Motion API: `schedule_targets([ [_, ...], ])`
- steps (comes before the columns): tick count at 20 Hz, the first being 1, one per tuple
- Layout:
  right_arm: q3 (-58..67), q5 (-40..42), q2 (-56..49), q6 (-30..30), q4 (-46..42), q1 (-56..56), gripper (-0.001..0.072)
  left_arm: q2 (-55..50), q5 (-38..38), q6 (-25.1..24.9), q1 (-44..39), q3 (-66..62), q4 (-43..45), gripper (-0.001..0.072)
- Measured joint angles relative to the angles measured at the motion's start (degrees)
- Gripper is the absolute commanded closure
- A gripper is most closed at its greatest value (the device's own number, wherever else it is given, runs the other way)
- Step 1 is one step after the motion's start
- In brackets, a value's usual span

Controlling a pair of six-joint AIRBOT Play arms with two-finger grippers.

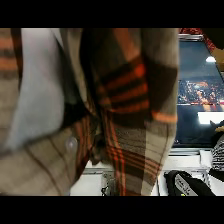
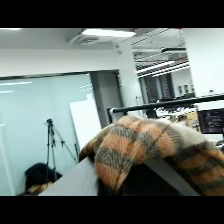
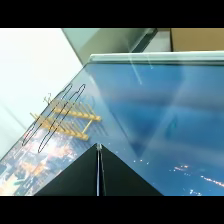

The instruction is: Fold the clothes and pants, and hang the long-sleeved shirts on hangers.

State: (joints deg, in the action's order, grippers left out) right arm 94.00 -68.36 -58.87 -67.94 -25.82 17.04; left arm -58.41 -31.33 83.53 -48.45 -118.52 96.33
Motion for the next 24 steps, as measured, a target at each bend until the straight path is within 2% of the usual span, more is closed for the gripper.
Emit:
schedule_targets([
  [3,0.0,0.4,0.1,-1.9,-0.6,0.7,0.0683,-4.9,-3.3,8.2,11.1,2.0,-2.7,0.0687],
  [5,0.0,0.5,0.0,-4.0,-3.0,0.9,0.0683,-9.4,-7.5,10.8,18.8,6.1,-10.3,0.0687],
  [9,0.0,0.0,-1.0,-9.2,-12.8,1.1,0.0682,-20.7,-16.8,7.3,25.6,15.1,-23.3,0.0687],
  [14,0.0,-4.8,-4.2,-12.1,-20.7,1.1,0.0683,-33.5,-20.4,4.2,26.9,18.2,-28.4,0.0687],
  [15,-0.1,-6.0,-5.0,-12.3,-21.3,1.1,0.0684,-35.2,-20.6,4.0,27.0,17.3,-28.8,0.0570],
  [16,-0.1,-7.0,-5.7,-12.5,-21.9,1.1,0.0683,-36.3,-20.9,3.8,27.2,16.3,-29.0,0.0154],
  [17,-0.2,-7.9,-6.3,-12.5,-22.3,1.1,0.0683,-37.2,-21.4,3.8,27.6,15.0,-29.3,0.0042],
  [18,-0.3,-8.4,-6.6,-12.7,-22.7,1.1,0.0683,-37.8,-22.2,3.8,28.0,13.5,-29.4,0.0120],
  [20,-0.5,-9.3,-7.2,-12.7,-23.6,1.0,0.0683,-38.4,-25.8,3.9,29.5,9.6,-29.6,0.0121],
  [24,-0.7,-10.2,-7.6,-12.9,-24.5,0.9,0.0683,-35.6,-35.4,7.7,30.9,8.0,-27.9,0.0120],
])
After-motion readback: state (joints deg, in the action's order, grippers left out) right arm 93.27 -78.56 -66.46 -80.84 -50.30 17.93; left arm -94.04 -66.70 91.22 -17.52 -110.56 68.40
